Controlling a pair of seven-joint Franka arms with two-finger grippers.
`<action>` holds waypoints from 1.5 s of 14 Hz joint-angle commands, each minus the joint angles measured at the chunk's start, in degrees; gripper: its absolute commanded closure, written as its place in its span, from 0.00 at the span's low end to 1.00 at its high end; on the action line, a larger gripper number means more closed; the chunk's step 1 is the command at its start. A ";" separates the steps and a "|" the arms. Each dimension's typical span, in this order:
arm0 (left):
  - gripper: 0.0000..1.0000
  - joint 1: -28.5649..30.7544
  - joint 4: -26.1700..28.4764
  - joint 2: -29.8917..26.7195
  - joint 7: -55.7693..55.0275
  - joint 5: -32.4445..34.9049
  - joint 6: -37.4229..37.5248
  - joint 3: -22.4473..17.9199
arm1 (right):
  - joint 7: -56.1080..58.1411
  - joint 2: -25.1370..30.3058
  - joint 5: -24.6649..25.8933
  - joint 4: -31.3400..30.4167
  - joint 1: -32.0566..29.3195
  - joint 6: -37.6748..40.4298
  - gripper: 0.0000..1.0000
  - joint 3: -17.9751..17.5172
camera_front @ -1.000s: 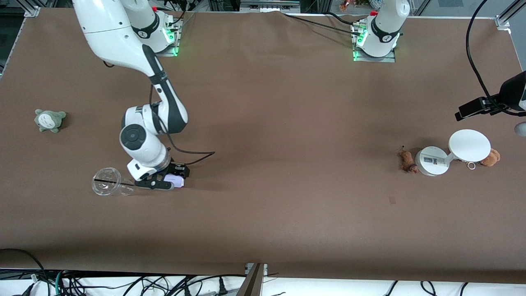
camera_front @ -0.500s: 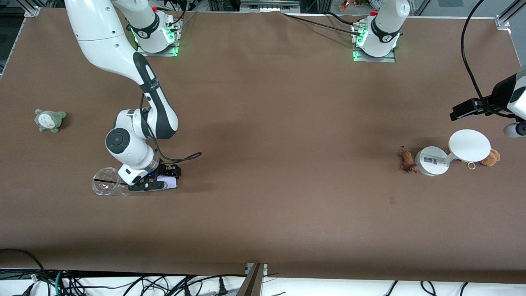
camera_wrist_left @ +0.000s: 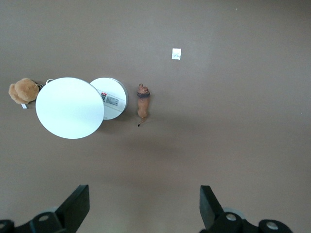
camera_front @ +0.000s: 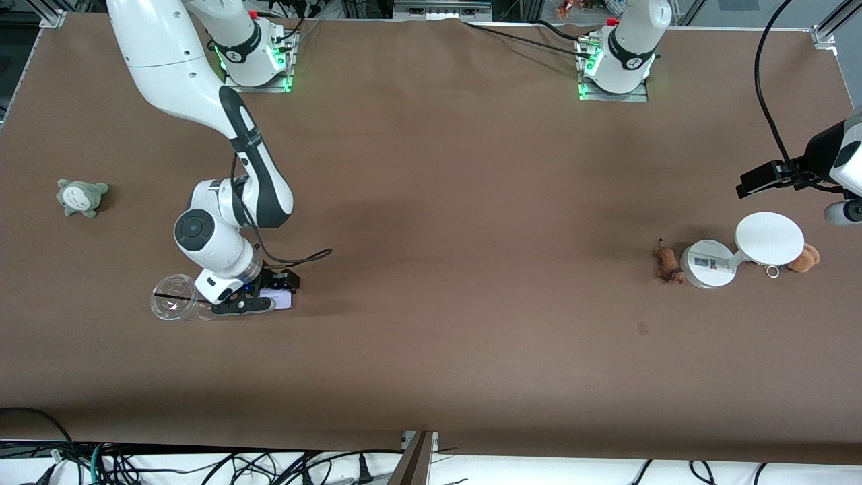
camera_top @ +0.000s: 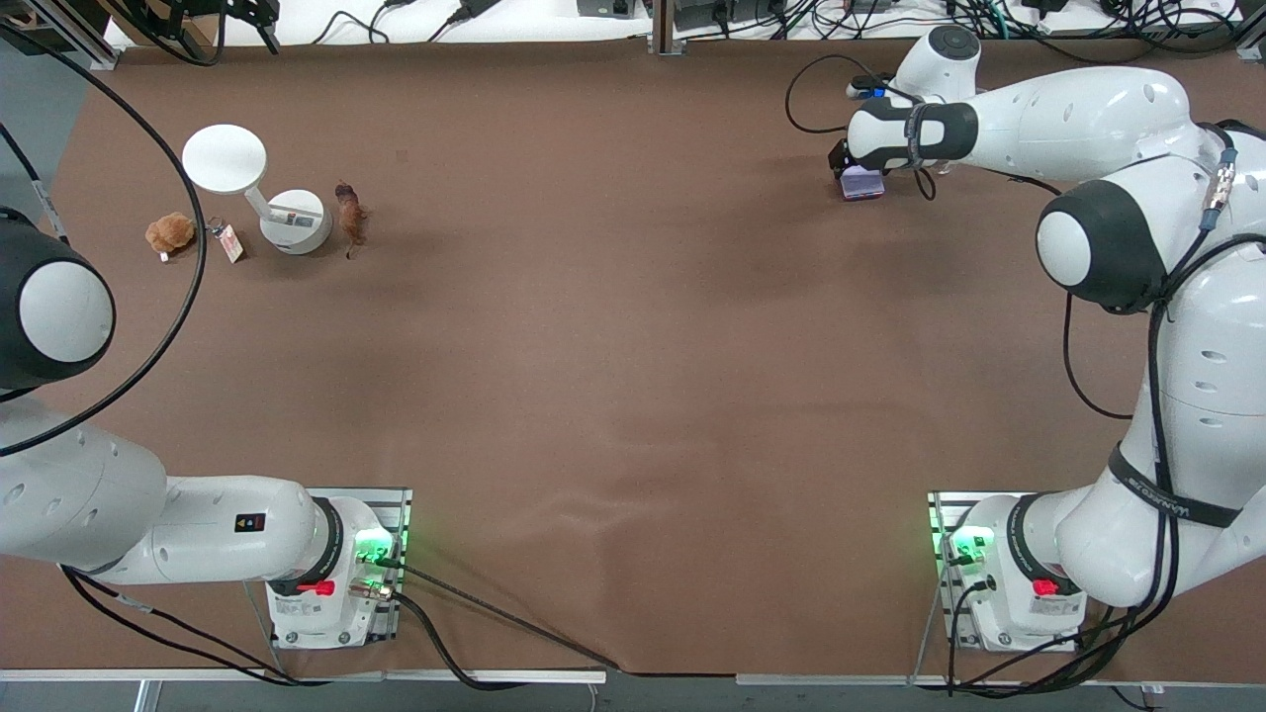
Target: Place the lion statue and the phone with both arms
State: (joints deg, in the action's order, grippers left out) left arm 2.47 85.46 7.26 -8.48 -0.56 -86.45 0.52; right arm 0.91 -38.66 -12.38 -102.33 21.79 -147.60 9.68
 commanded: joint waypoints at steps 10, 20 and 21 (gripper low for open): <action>0.00 0.17 -1.88 0.56 1.19 1.09 0.49 0.10 | -3.19 27.91 -0.89 7.67 -0.96 45.17 0.00 9.03; 0.00 0.17 -1.96 0.92 1.10 1.09 0.58 0.10 | -5.30 37.96 6.84 7.76 -0.87 56.28 0.00 9.83; 0.00 0.17 -1.96 0.92 1.10 1.00 0.58 0.10 | -5.39 37.87 7.97 7.76 -0.44 56.20 0.00 9.92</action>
State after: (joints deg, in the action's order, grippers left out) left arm 2.52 85.10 7.34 -8.48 -0.56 -86.45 0.50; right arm -3.40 -2.75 -6.38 -93.28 20.94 -91.88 20.01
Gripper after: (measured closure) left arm 0.000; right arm 0.000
